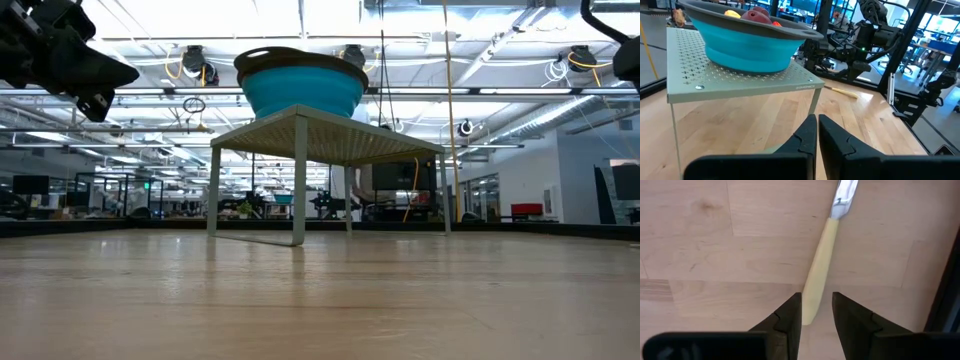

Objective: Pick & Place Fruit
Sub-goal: Put the yellow table knife on the shelf to the right of the blue strainer bowl

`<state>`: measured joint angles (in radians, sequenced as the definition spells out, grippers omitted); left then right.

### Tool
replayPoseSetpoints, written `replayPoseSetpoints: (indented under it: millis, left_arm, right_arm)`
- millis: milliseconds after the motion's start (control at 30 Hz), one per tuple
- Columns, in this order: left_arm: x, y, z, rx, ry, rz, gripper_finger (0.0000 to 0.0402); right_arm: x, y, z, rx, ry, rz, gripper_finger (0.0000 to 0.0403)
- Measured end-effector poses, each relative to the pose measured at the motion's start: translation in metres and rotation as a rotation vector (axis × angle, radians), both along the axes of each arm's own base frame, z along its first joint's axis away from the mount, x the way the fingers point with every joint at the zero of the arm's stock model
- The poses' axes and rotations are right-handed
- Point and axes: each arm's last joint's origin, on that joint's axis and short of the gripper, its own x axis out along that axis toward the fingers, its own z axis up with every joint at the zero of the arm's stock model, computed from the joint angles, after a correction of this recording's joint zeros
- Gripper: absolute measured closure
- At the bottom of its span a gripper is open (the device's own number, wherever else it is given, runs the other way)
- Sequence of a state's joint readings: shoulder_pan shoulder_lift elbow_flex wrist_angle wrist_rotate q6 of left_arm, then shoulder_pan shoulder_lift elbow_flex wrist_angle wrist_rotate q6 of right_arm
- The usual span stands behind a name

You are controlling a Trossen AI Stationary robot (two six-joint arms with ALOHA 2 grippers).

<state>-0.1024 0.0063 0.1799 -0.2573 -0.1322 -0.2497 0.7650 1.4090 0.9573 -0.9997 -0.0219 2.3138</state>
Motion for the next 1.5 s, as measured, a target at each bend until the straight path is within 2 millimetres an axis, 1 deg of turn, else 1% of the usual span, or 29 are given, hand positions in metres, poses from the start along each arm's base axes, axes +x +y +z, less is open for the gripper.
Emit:
replayPoseSetpoints:
  millis: [1000, 1333, 1400, 1500]
  left_arm:
    - [0.0, 0.0, 0.0, -0.008, 0.0, 0.001, 0.0385]
    - [0.0, 0.0, -0.0002, -0.012, 0.002, 0.001, 0.0385]
    - [0.0, 0.0, -0.0003, -0.012, 0.002, 0.001, 0.0385]
    - [0.0, 0.0, -0.0003, -0.012, 0.003, 0.001, 0.0385]
  right_arm:
    - [0.0002, 0.0003, 0.0, 0.006, 0.002, -0.023, 0.0302]
    - [0.0006, 0.0004, 0.0, 0.004, -0.006, -0.003, 0.0302]
    - [0.0006, 0.0004, 0.0, 0.004, -0.007, -0.003, 0.0297]
    - [0.0006, 0.0004, 0.0, 0.003, -0.007, -0.002, 0.0278]
